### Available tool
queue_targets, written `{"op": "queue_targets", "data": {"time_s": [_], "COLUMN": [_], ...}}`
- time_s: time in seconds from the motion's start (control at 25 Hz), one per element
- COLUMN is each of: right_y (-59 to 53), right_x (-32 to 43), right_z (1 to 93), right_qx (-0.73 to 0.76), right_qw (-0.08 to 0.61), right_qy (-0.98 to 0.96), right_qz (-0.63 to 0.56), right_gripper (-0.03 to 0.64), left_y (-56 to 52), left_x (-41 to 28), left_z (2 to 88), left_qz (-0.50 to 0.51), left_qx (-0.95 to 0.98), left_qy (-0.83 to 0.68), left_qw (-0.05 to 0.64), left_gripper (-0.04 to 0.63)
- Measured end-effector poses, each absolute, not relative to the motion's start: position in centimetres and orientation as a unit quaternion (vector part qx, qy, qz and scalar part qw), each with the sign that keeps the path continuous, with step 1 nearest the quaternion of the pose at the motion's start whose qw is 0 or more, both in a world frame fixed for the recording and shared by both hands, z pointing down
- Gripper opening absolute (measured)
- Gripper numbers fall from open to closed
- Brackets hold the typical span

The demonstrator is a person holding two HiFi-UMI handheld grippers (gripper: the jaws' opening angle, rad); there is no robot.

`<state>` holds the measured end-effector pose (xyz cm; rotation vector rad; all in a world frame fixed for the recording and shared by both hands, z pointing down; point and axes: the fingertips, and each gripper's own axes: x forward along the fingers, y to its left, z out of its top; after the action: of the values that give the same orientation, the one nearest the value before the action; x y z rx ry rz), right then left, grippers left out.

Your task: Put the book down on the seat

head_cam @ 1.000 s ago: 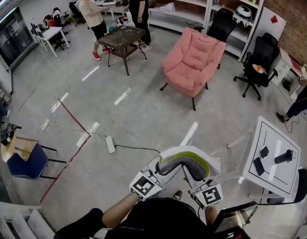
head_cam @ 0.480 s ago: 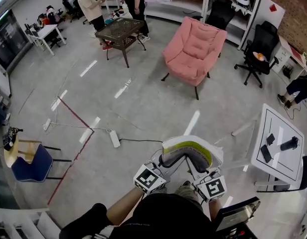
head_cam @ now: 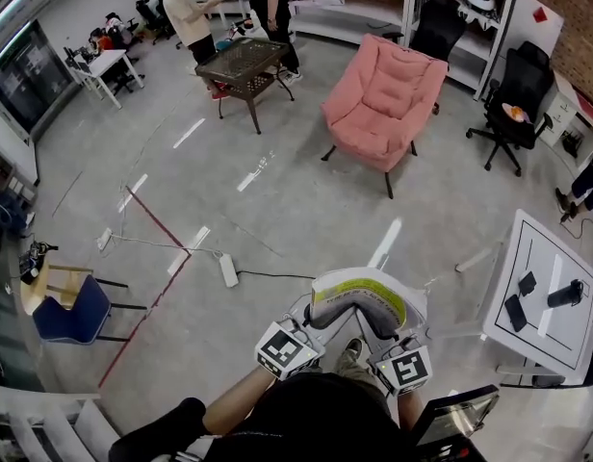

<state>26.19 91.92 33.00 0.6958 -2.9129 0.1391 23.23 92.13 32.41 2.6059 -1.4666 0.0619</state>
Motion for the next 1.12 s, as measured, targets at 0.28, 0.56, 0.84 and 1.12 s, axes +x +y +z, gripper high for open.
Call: {"op": "queue_targets", "data": {"time_s": [0.28, 0.56, 0.84, 1.12], "right_y": [88.2, 85.8, 81.7, 77.2], "right_x": [29.4, 29.9, 28.1, 21.7], "right_z": [32.9, 33.1, 33.5, 32.9], "right_qx": [0.208, 0.214, 0.243, 0.261], "right_qw": [0.055, 0.057, 0.072, 0.081], "right_qy": [-0.975, -0.974, -0.966, -0.961], "right_qz": [0.048, 0.053, 0.050, 0.034], "right_gripper": [0.129, 0.129, 0.130, 0.130], "left_y": [88.5, 86.0, 81.8, 77.2], "left_x": [26.6, 27.2, 25.4, 19.0], "left_z": [31.9, 32.2, 32.6, 32.0], "left_qz": [0.038, 0.044, 0.033, 0.018], "left_qx": [0.860, 0.865, 0.878, 0.888], "left_qy": [-0.506, -0.496, -0.473, -0.457], "left_qw": [0.057, 0.060, 0.062, 0.049], "left_gripper": [0.097, 0.097, 0.098, 0.098]}}
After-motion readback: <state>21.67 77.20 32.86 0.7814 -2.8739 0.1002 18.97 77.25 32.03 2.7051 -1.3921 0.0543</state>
